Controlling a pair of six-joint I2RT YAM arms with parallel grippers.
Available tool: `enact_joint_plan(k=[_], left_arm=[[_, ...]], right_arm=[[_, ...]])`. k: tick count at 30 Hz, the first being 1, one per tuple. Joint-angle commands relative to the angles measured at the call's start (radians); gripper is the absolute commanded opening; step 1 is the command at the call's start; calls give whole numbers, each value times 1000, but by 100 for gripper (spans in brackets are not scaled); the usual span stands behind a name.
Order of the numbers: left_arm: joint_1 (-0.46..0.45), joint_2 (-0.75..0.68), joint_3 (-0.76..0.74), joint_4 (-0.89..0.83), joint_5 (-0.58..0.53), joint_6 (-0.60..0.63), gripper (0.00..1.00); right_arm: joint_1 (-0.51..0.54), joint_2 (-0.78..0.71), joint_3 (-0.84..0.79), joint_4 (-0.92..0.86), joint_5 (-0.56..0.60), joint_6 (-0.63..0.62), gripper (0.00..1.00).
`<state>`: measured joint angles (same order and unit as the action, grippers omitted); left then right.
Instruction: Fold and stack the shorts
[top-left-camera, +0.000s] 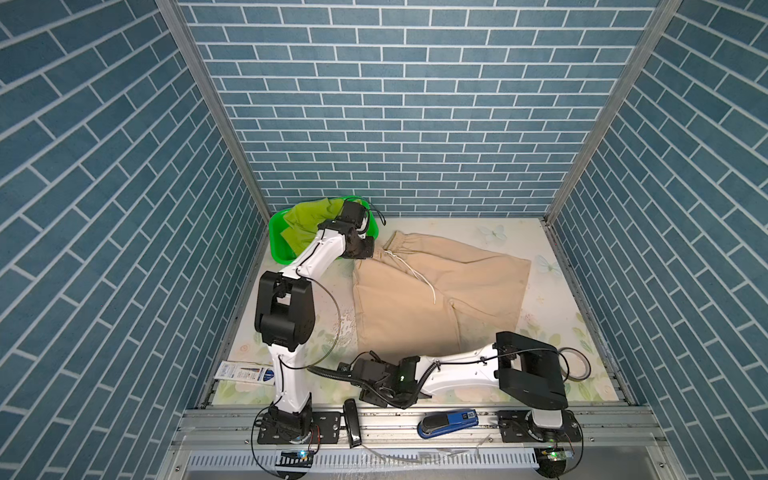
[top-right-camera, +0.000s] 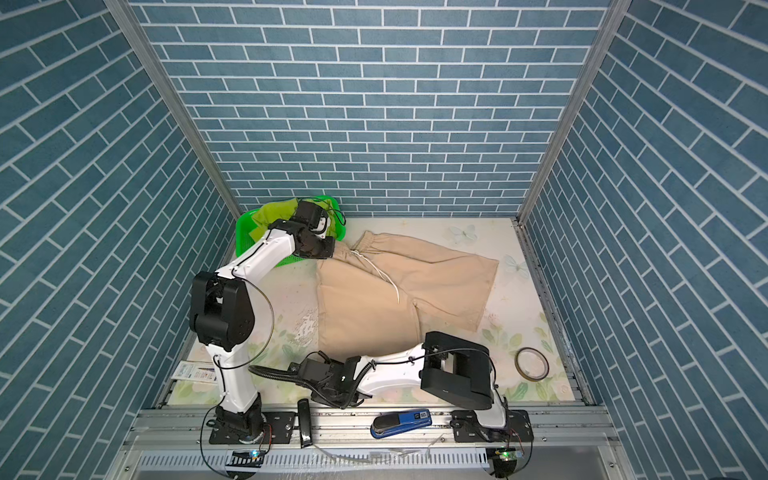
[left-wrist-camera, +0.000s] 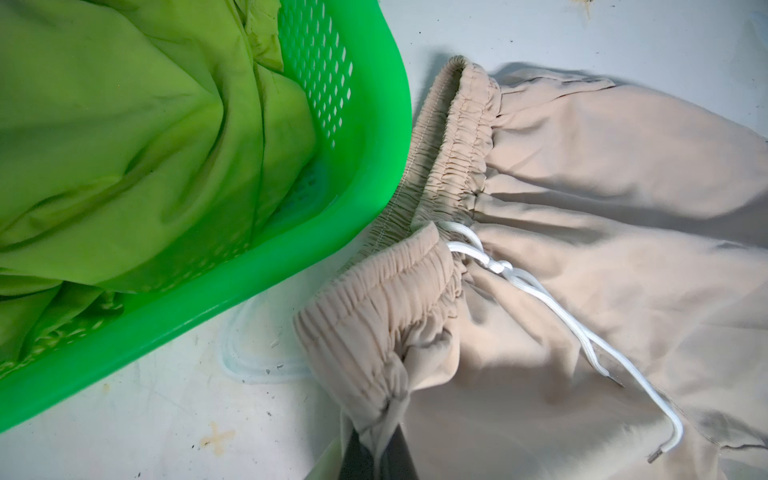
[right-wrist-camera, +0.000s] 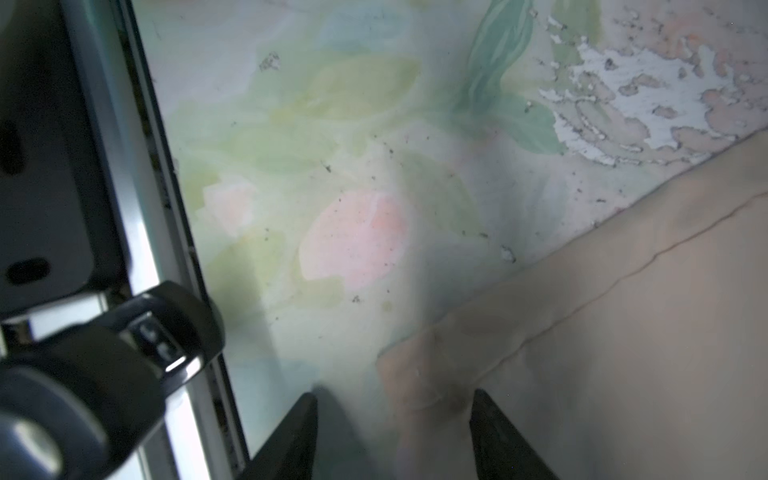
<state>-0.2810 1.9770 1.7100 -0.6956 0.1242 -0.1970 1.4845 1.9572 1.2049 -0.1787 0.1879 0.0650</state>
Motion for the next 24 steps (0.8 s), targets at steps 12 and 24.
enact_joint_plan(k=[12,24], left_arm=[[11,2,-29,-2,-3,16,0],[11,-6,-1,-73,-59,-12,0]], right_arm=[[-58,85,25,-55,56,16,23],[-48,-397,-221,-55,91,90,0]])
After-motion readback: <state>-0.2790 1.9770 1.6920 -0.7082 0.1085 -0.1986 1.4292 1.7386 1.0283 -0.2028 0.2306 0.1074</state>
